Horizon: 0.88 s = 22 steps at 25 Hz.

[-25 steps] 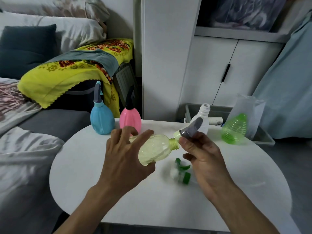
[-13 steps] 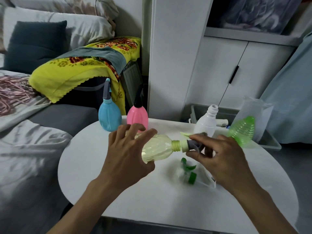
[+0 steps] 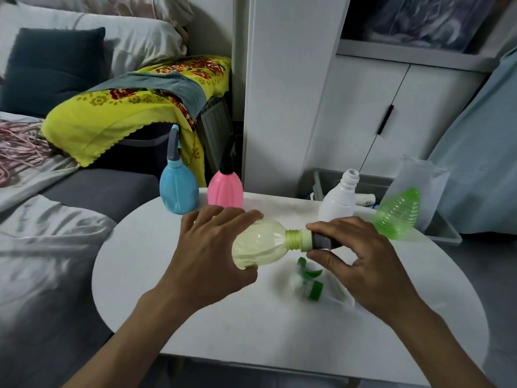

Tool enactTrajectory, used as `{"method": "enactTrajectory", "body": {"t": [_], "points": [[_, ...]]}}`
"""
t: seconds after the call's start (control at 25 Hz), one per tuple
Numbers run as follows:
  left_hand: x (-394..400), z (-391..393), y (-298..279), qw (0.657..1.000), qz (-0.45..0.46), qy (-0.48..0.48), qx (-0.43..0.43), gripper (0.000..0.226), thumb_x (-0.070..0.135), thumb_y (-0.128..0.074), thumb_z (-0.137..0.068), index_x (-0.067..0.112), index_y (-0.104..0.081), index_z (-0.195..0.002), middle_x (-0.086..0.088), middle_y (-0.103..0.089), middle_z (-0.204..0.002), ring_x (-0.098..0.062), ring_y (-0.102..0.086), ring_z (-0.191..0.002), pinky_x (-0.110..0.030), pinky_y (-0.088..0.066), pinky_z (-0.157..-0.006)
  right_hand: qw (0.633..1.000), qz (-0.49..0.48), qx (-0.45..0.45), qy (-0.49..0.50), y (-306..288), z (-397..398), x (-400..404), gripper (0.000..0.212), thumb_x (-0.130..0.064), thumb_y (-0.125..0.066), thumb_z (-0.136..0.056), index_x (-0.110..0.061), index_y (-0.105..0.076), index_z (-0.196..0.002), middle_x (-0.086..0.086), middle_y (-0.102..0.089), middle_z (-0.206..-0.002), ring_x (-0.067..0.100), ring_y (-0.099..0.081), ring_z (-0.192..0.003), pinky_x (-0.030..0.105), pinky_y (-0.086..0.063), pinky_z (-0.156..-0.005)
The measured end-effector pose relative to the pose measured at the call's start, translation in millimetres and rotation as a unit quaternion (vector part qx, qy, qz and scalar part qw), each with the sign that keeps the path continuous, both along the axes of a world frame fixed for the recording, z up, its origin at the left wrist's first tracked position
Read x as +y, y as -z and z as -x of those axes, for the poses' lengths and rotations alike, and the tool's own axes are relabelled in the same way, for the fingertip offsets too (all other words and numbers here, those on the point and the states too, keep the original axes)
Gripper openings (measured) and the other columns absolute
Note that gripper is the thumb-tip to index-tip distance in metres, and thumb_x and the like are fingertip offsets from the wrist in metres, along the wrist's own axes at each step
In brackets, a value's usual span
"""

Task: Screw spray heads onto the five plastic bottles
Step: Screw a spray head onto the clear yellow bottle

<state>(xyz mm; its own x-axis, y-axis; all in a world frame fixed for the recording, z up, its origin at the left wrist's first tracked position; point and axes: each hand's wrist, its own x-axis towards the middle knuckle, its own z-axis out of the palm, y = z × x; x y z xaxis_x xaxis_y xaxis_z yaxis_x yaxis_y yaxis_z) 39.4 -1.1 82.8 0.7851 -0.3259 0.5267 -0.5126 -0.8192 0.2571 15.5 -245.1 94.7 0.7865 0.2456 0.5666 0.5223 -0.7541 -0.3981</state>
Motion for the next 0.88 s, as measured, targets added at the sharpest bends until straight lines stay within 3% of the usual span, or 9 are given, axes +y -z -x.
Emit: {"method": "enactTrajectory", "body": {"t": [0.12,0.24,0.4,0.56,0.88], "points": [[-0.7,3.2,-1.3,1.000,-0.009,0.011,-0.002,0.073,0.040,-0.079,-0.050,0.024,-0.067,-0.120,0.007,-0.071,-0.110,-0.028,-0.063,-0.100,-0.048,-0.049,-0.083,0.999,-0.002,0.033,-0.038,3.4,1.8,0.6,0.030,-0.038,-0.062,-0.086,-0.030,-0.060,-0.115,-0.023,-0.059,-0.102,-0.006,-0.047,-0.105,0.011,-0.032,-0.090],[0.4,6.5,-0.7,1.000,-0.022,0.012,0.014,0.074,0.042,-0.081,-0.048,0.026,-0.068,-0.119,0.008,-0.072,-0.108,-0.027,-0.064,-0.097,-0.046,-0.049,-0.081,0.996,0.009,0.057,-0.070,5.4,2.4,3.7,0.027,-0.034,-0.063,-0.088,-0.030,-0.055,-0.113,-0.019,-0.055,-0.107,0.004,-0.050,-0.103,0.018,-0.038,-0.087],[3.5,6.2,-3.1,0.998,-0.029,0.029,0.047,0.075,0.051,-0.078,-0.048,0.031,-0.066,-0.120,0.011,-0.072,-0.100,-0.021,-0.058,-0.086,-0.038,-0.047,-0.074,0.996,0.028,0.021,-0.088,3.4,1.9,3.0,0.026,-0.021,-0.069,-0.085,-0.022,-0.060,-0.109,-0.014,-0.057,-0.109,0.013,-0.056,-0.097,0.029,-0.045,-0.081],[7.2,4.6,-3.7,0.997,-0.011,0.059,0.050,0.076,0.047,-0.085,-0.047,0.029,-0.066,-0.119,0.009,-0.071,-0.095,-0.020,-0.056,-0.080,-0.034,-0.052,-0.068,0.991,-0.038,0.058,-0.115,4.2,2.0,2.8,0.028,-0.015,-0.072,-0.082,-0.023,-0.062,-0.107,-0.013,-0.059,-0.109,0.016,-0.059,-0.101,0.035,-0.048,-0.083],[8.4,4.9,-2.0,0.997,-0.011,0.061,0.041,0.077,0.046,-0.086,-0.046,0.028,-0.065,-0.118,0.007,-0.071,-0.097,-0.021,-0.058,-0.082,-0.036,-0.054,-0.067,0.982,-0.092,0.104,-0.130,8.4,1.5,7.1,0.034,-0.015,-0.071,-0.083,-0.032,-0.058,-0.110,-0.012,-0.061,-0.107,0.018,-0.062,-0.099,0.029,-0.053,-0.081]]}}
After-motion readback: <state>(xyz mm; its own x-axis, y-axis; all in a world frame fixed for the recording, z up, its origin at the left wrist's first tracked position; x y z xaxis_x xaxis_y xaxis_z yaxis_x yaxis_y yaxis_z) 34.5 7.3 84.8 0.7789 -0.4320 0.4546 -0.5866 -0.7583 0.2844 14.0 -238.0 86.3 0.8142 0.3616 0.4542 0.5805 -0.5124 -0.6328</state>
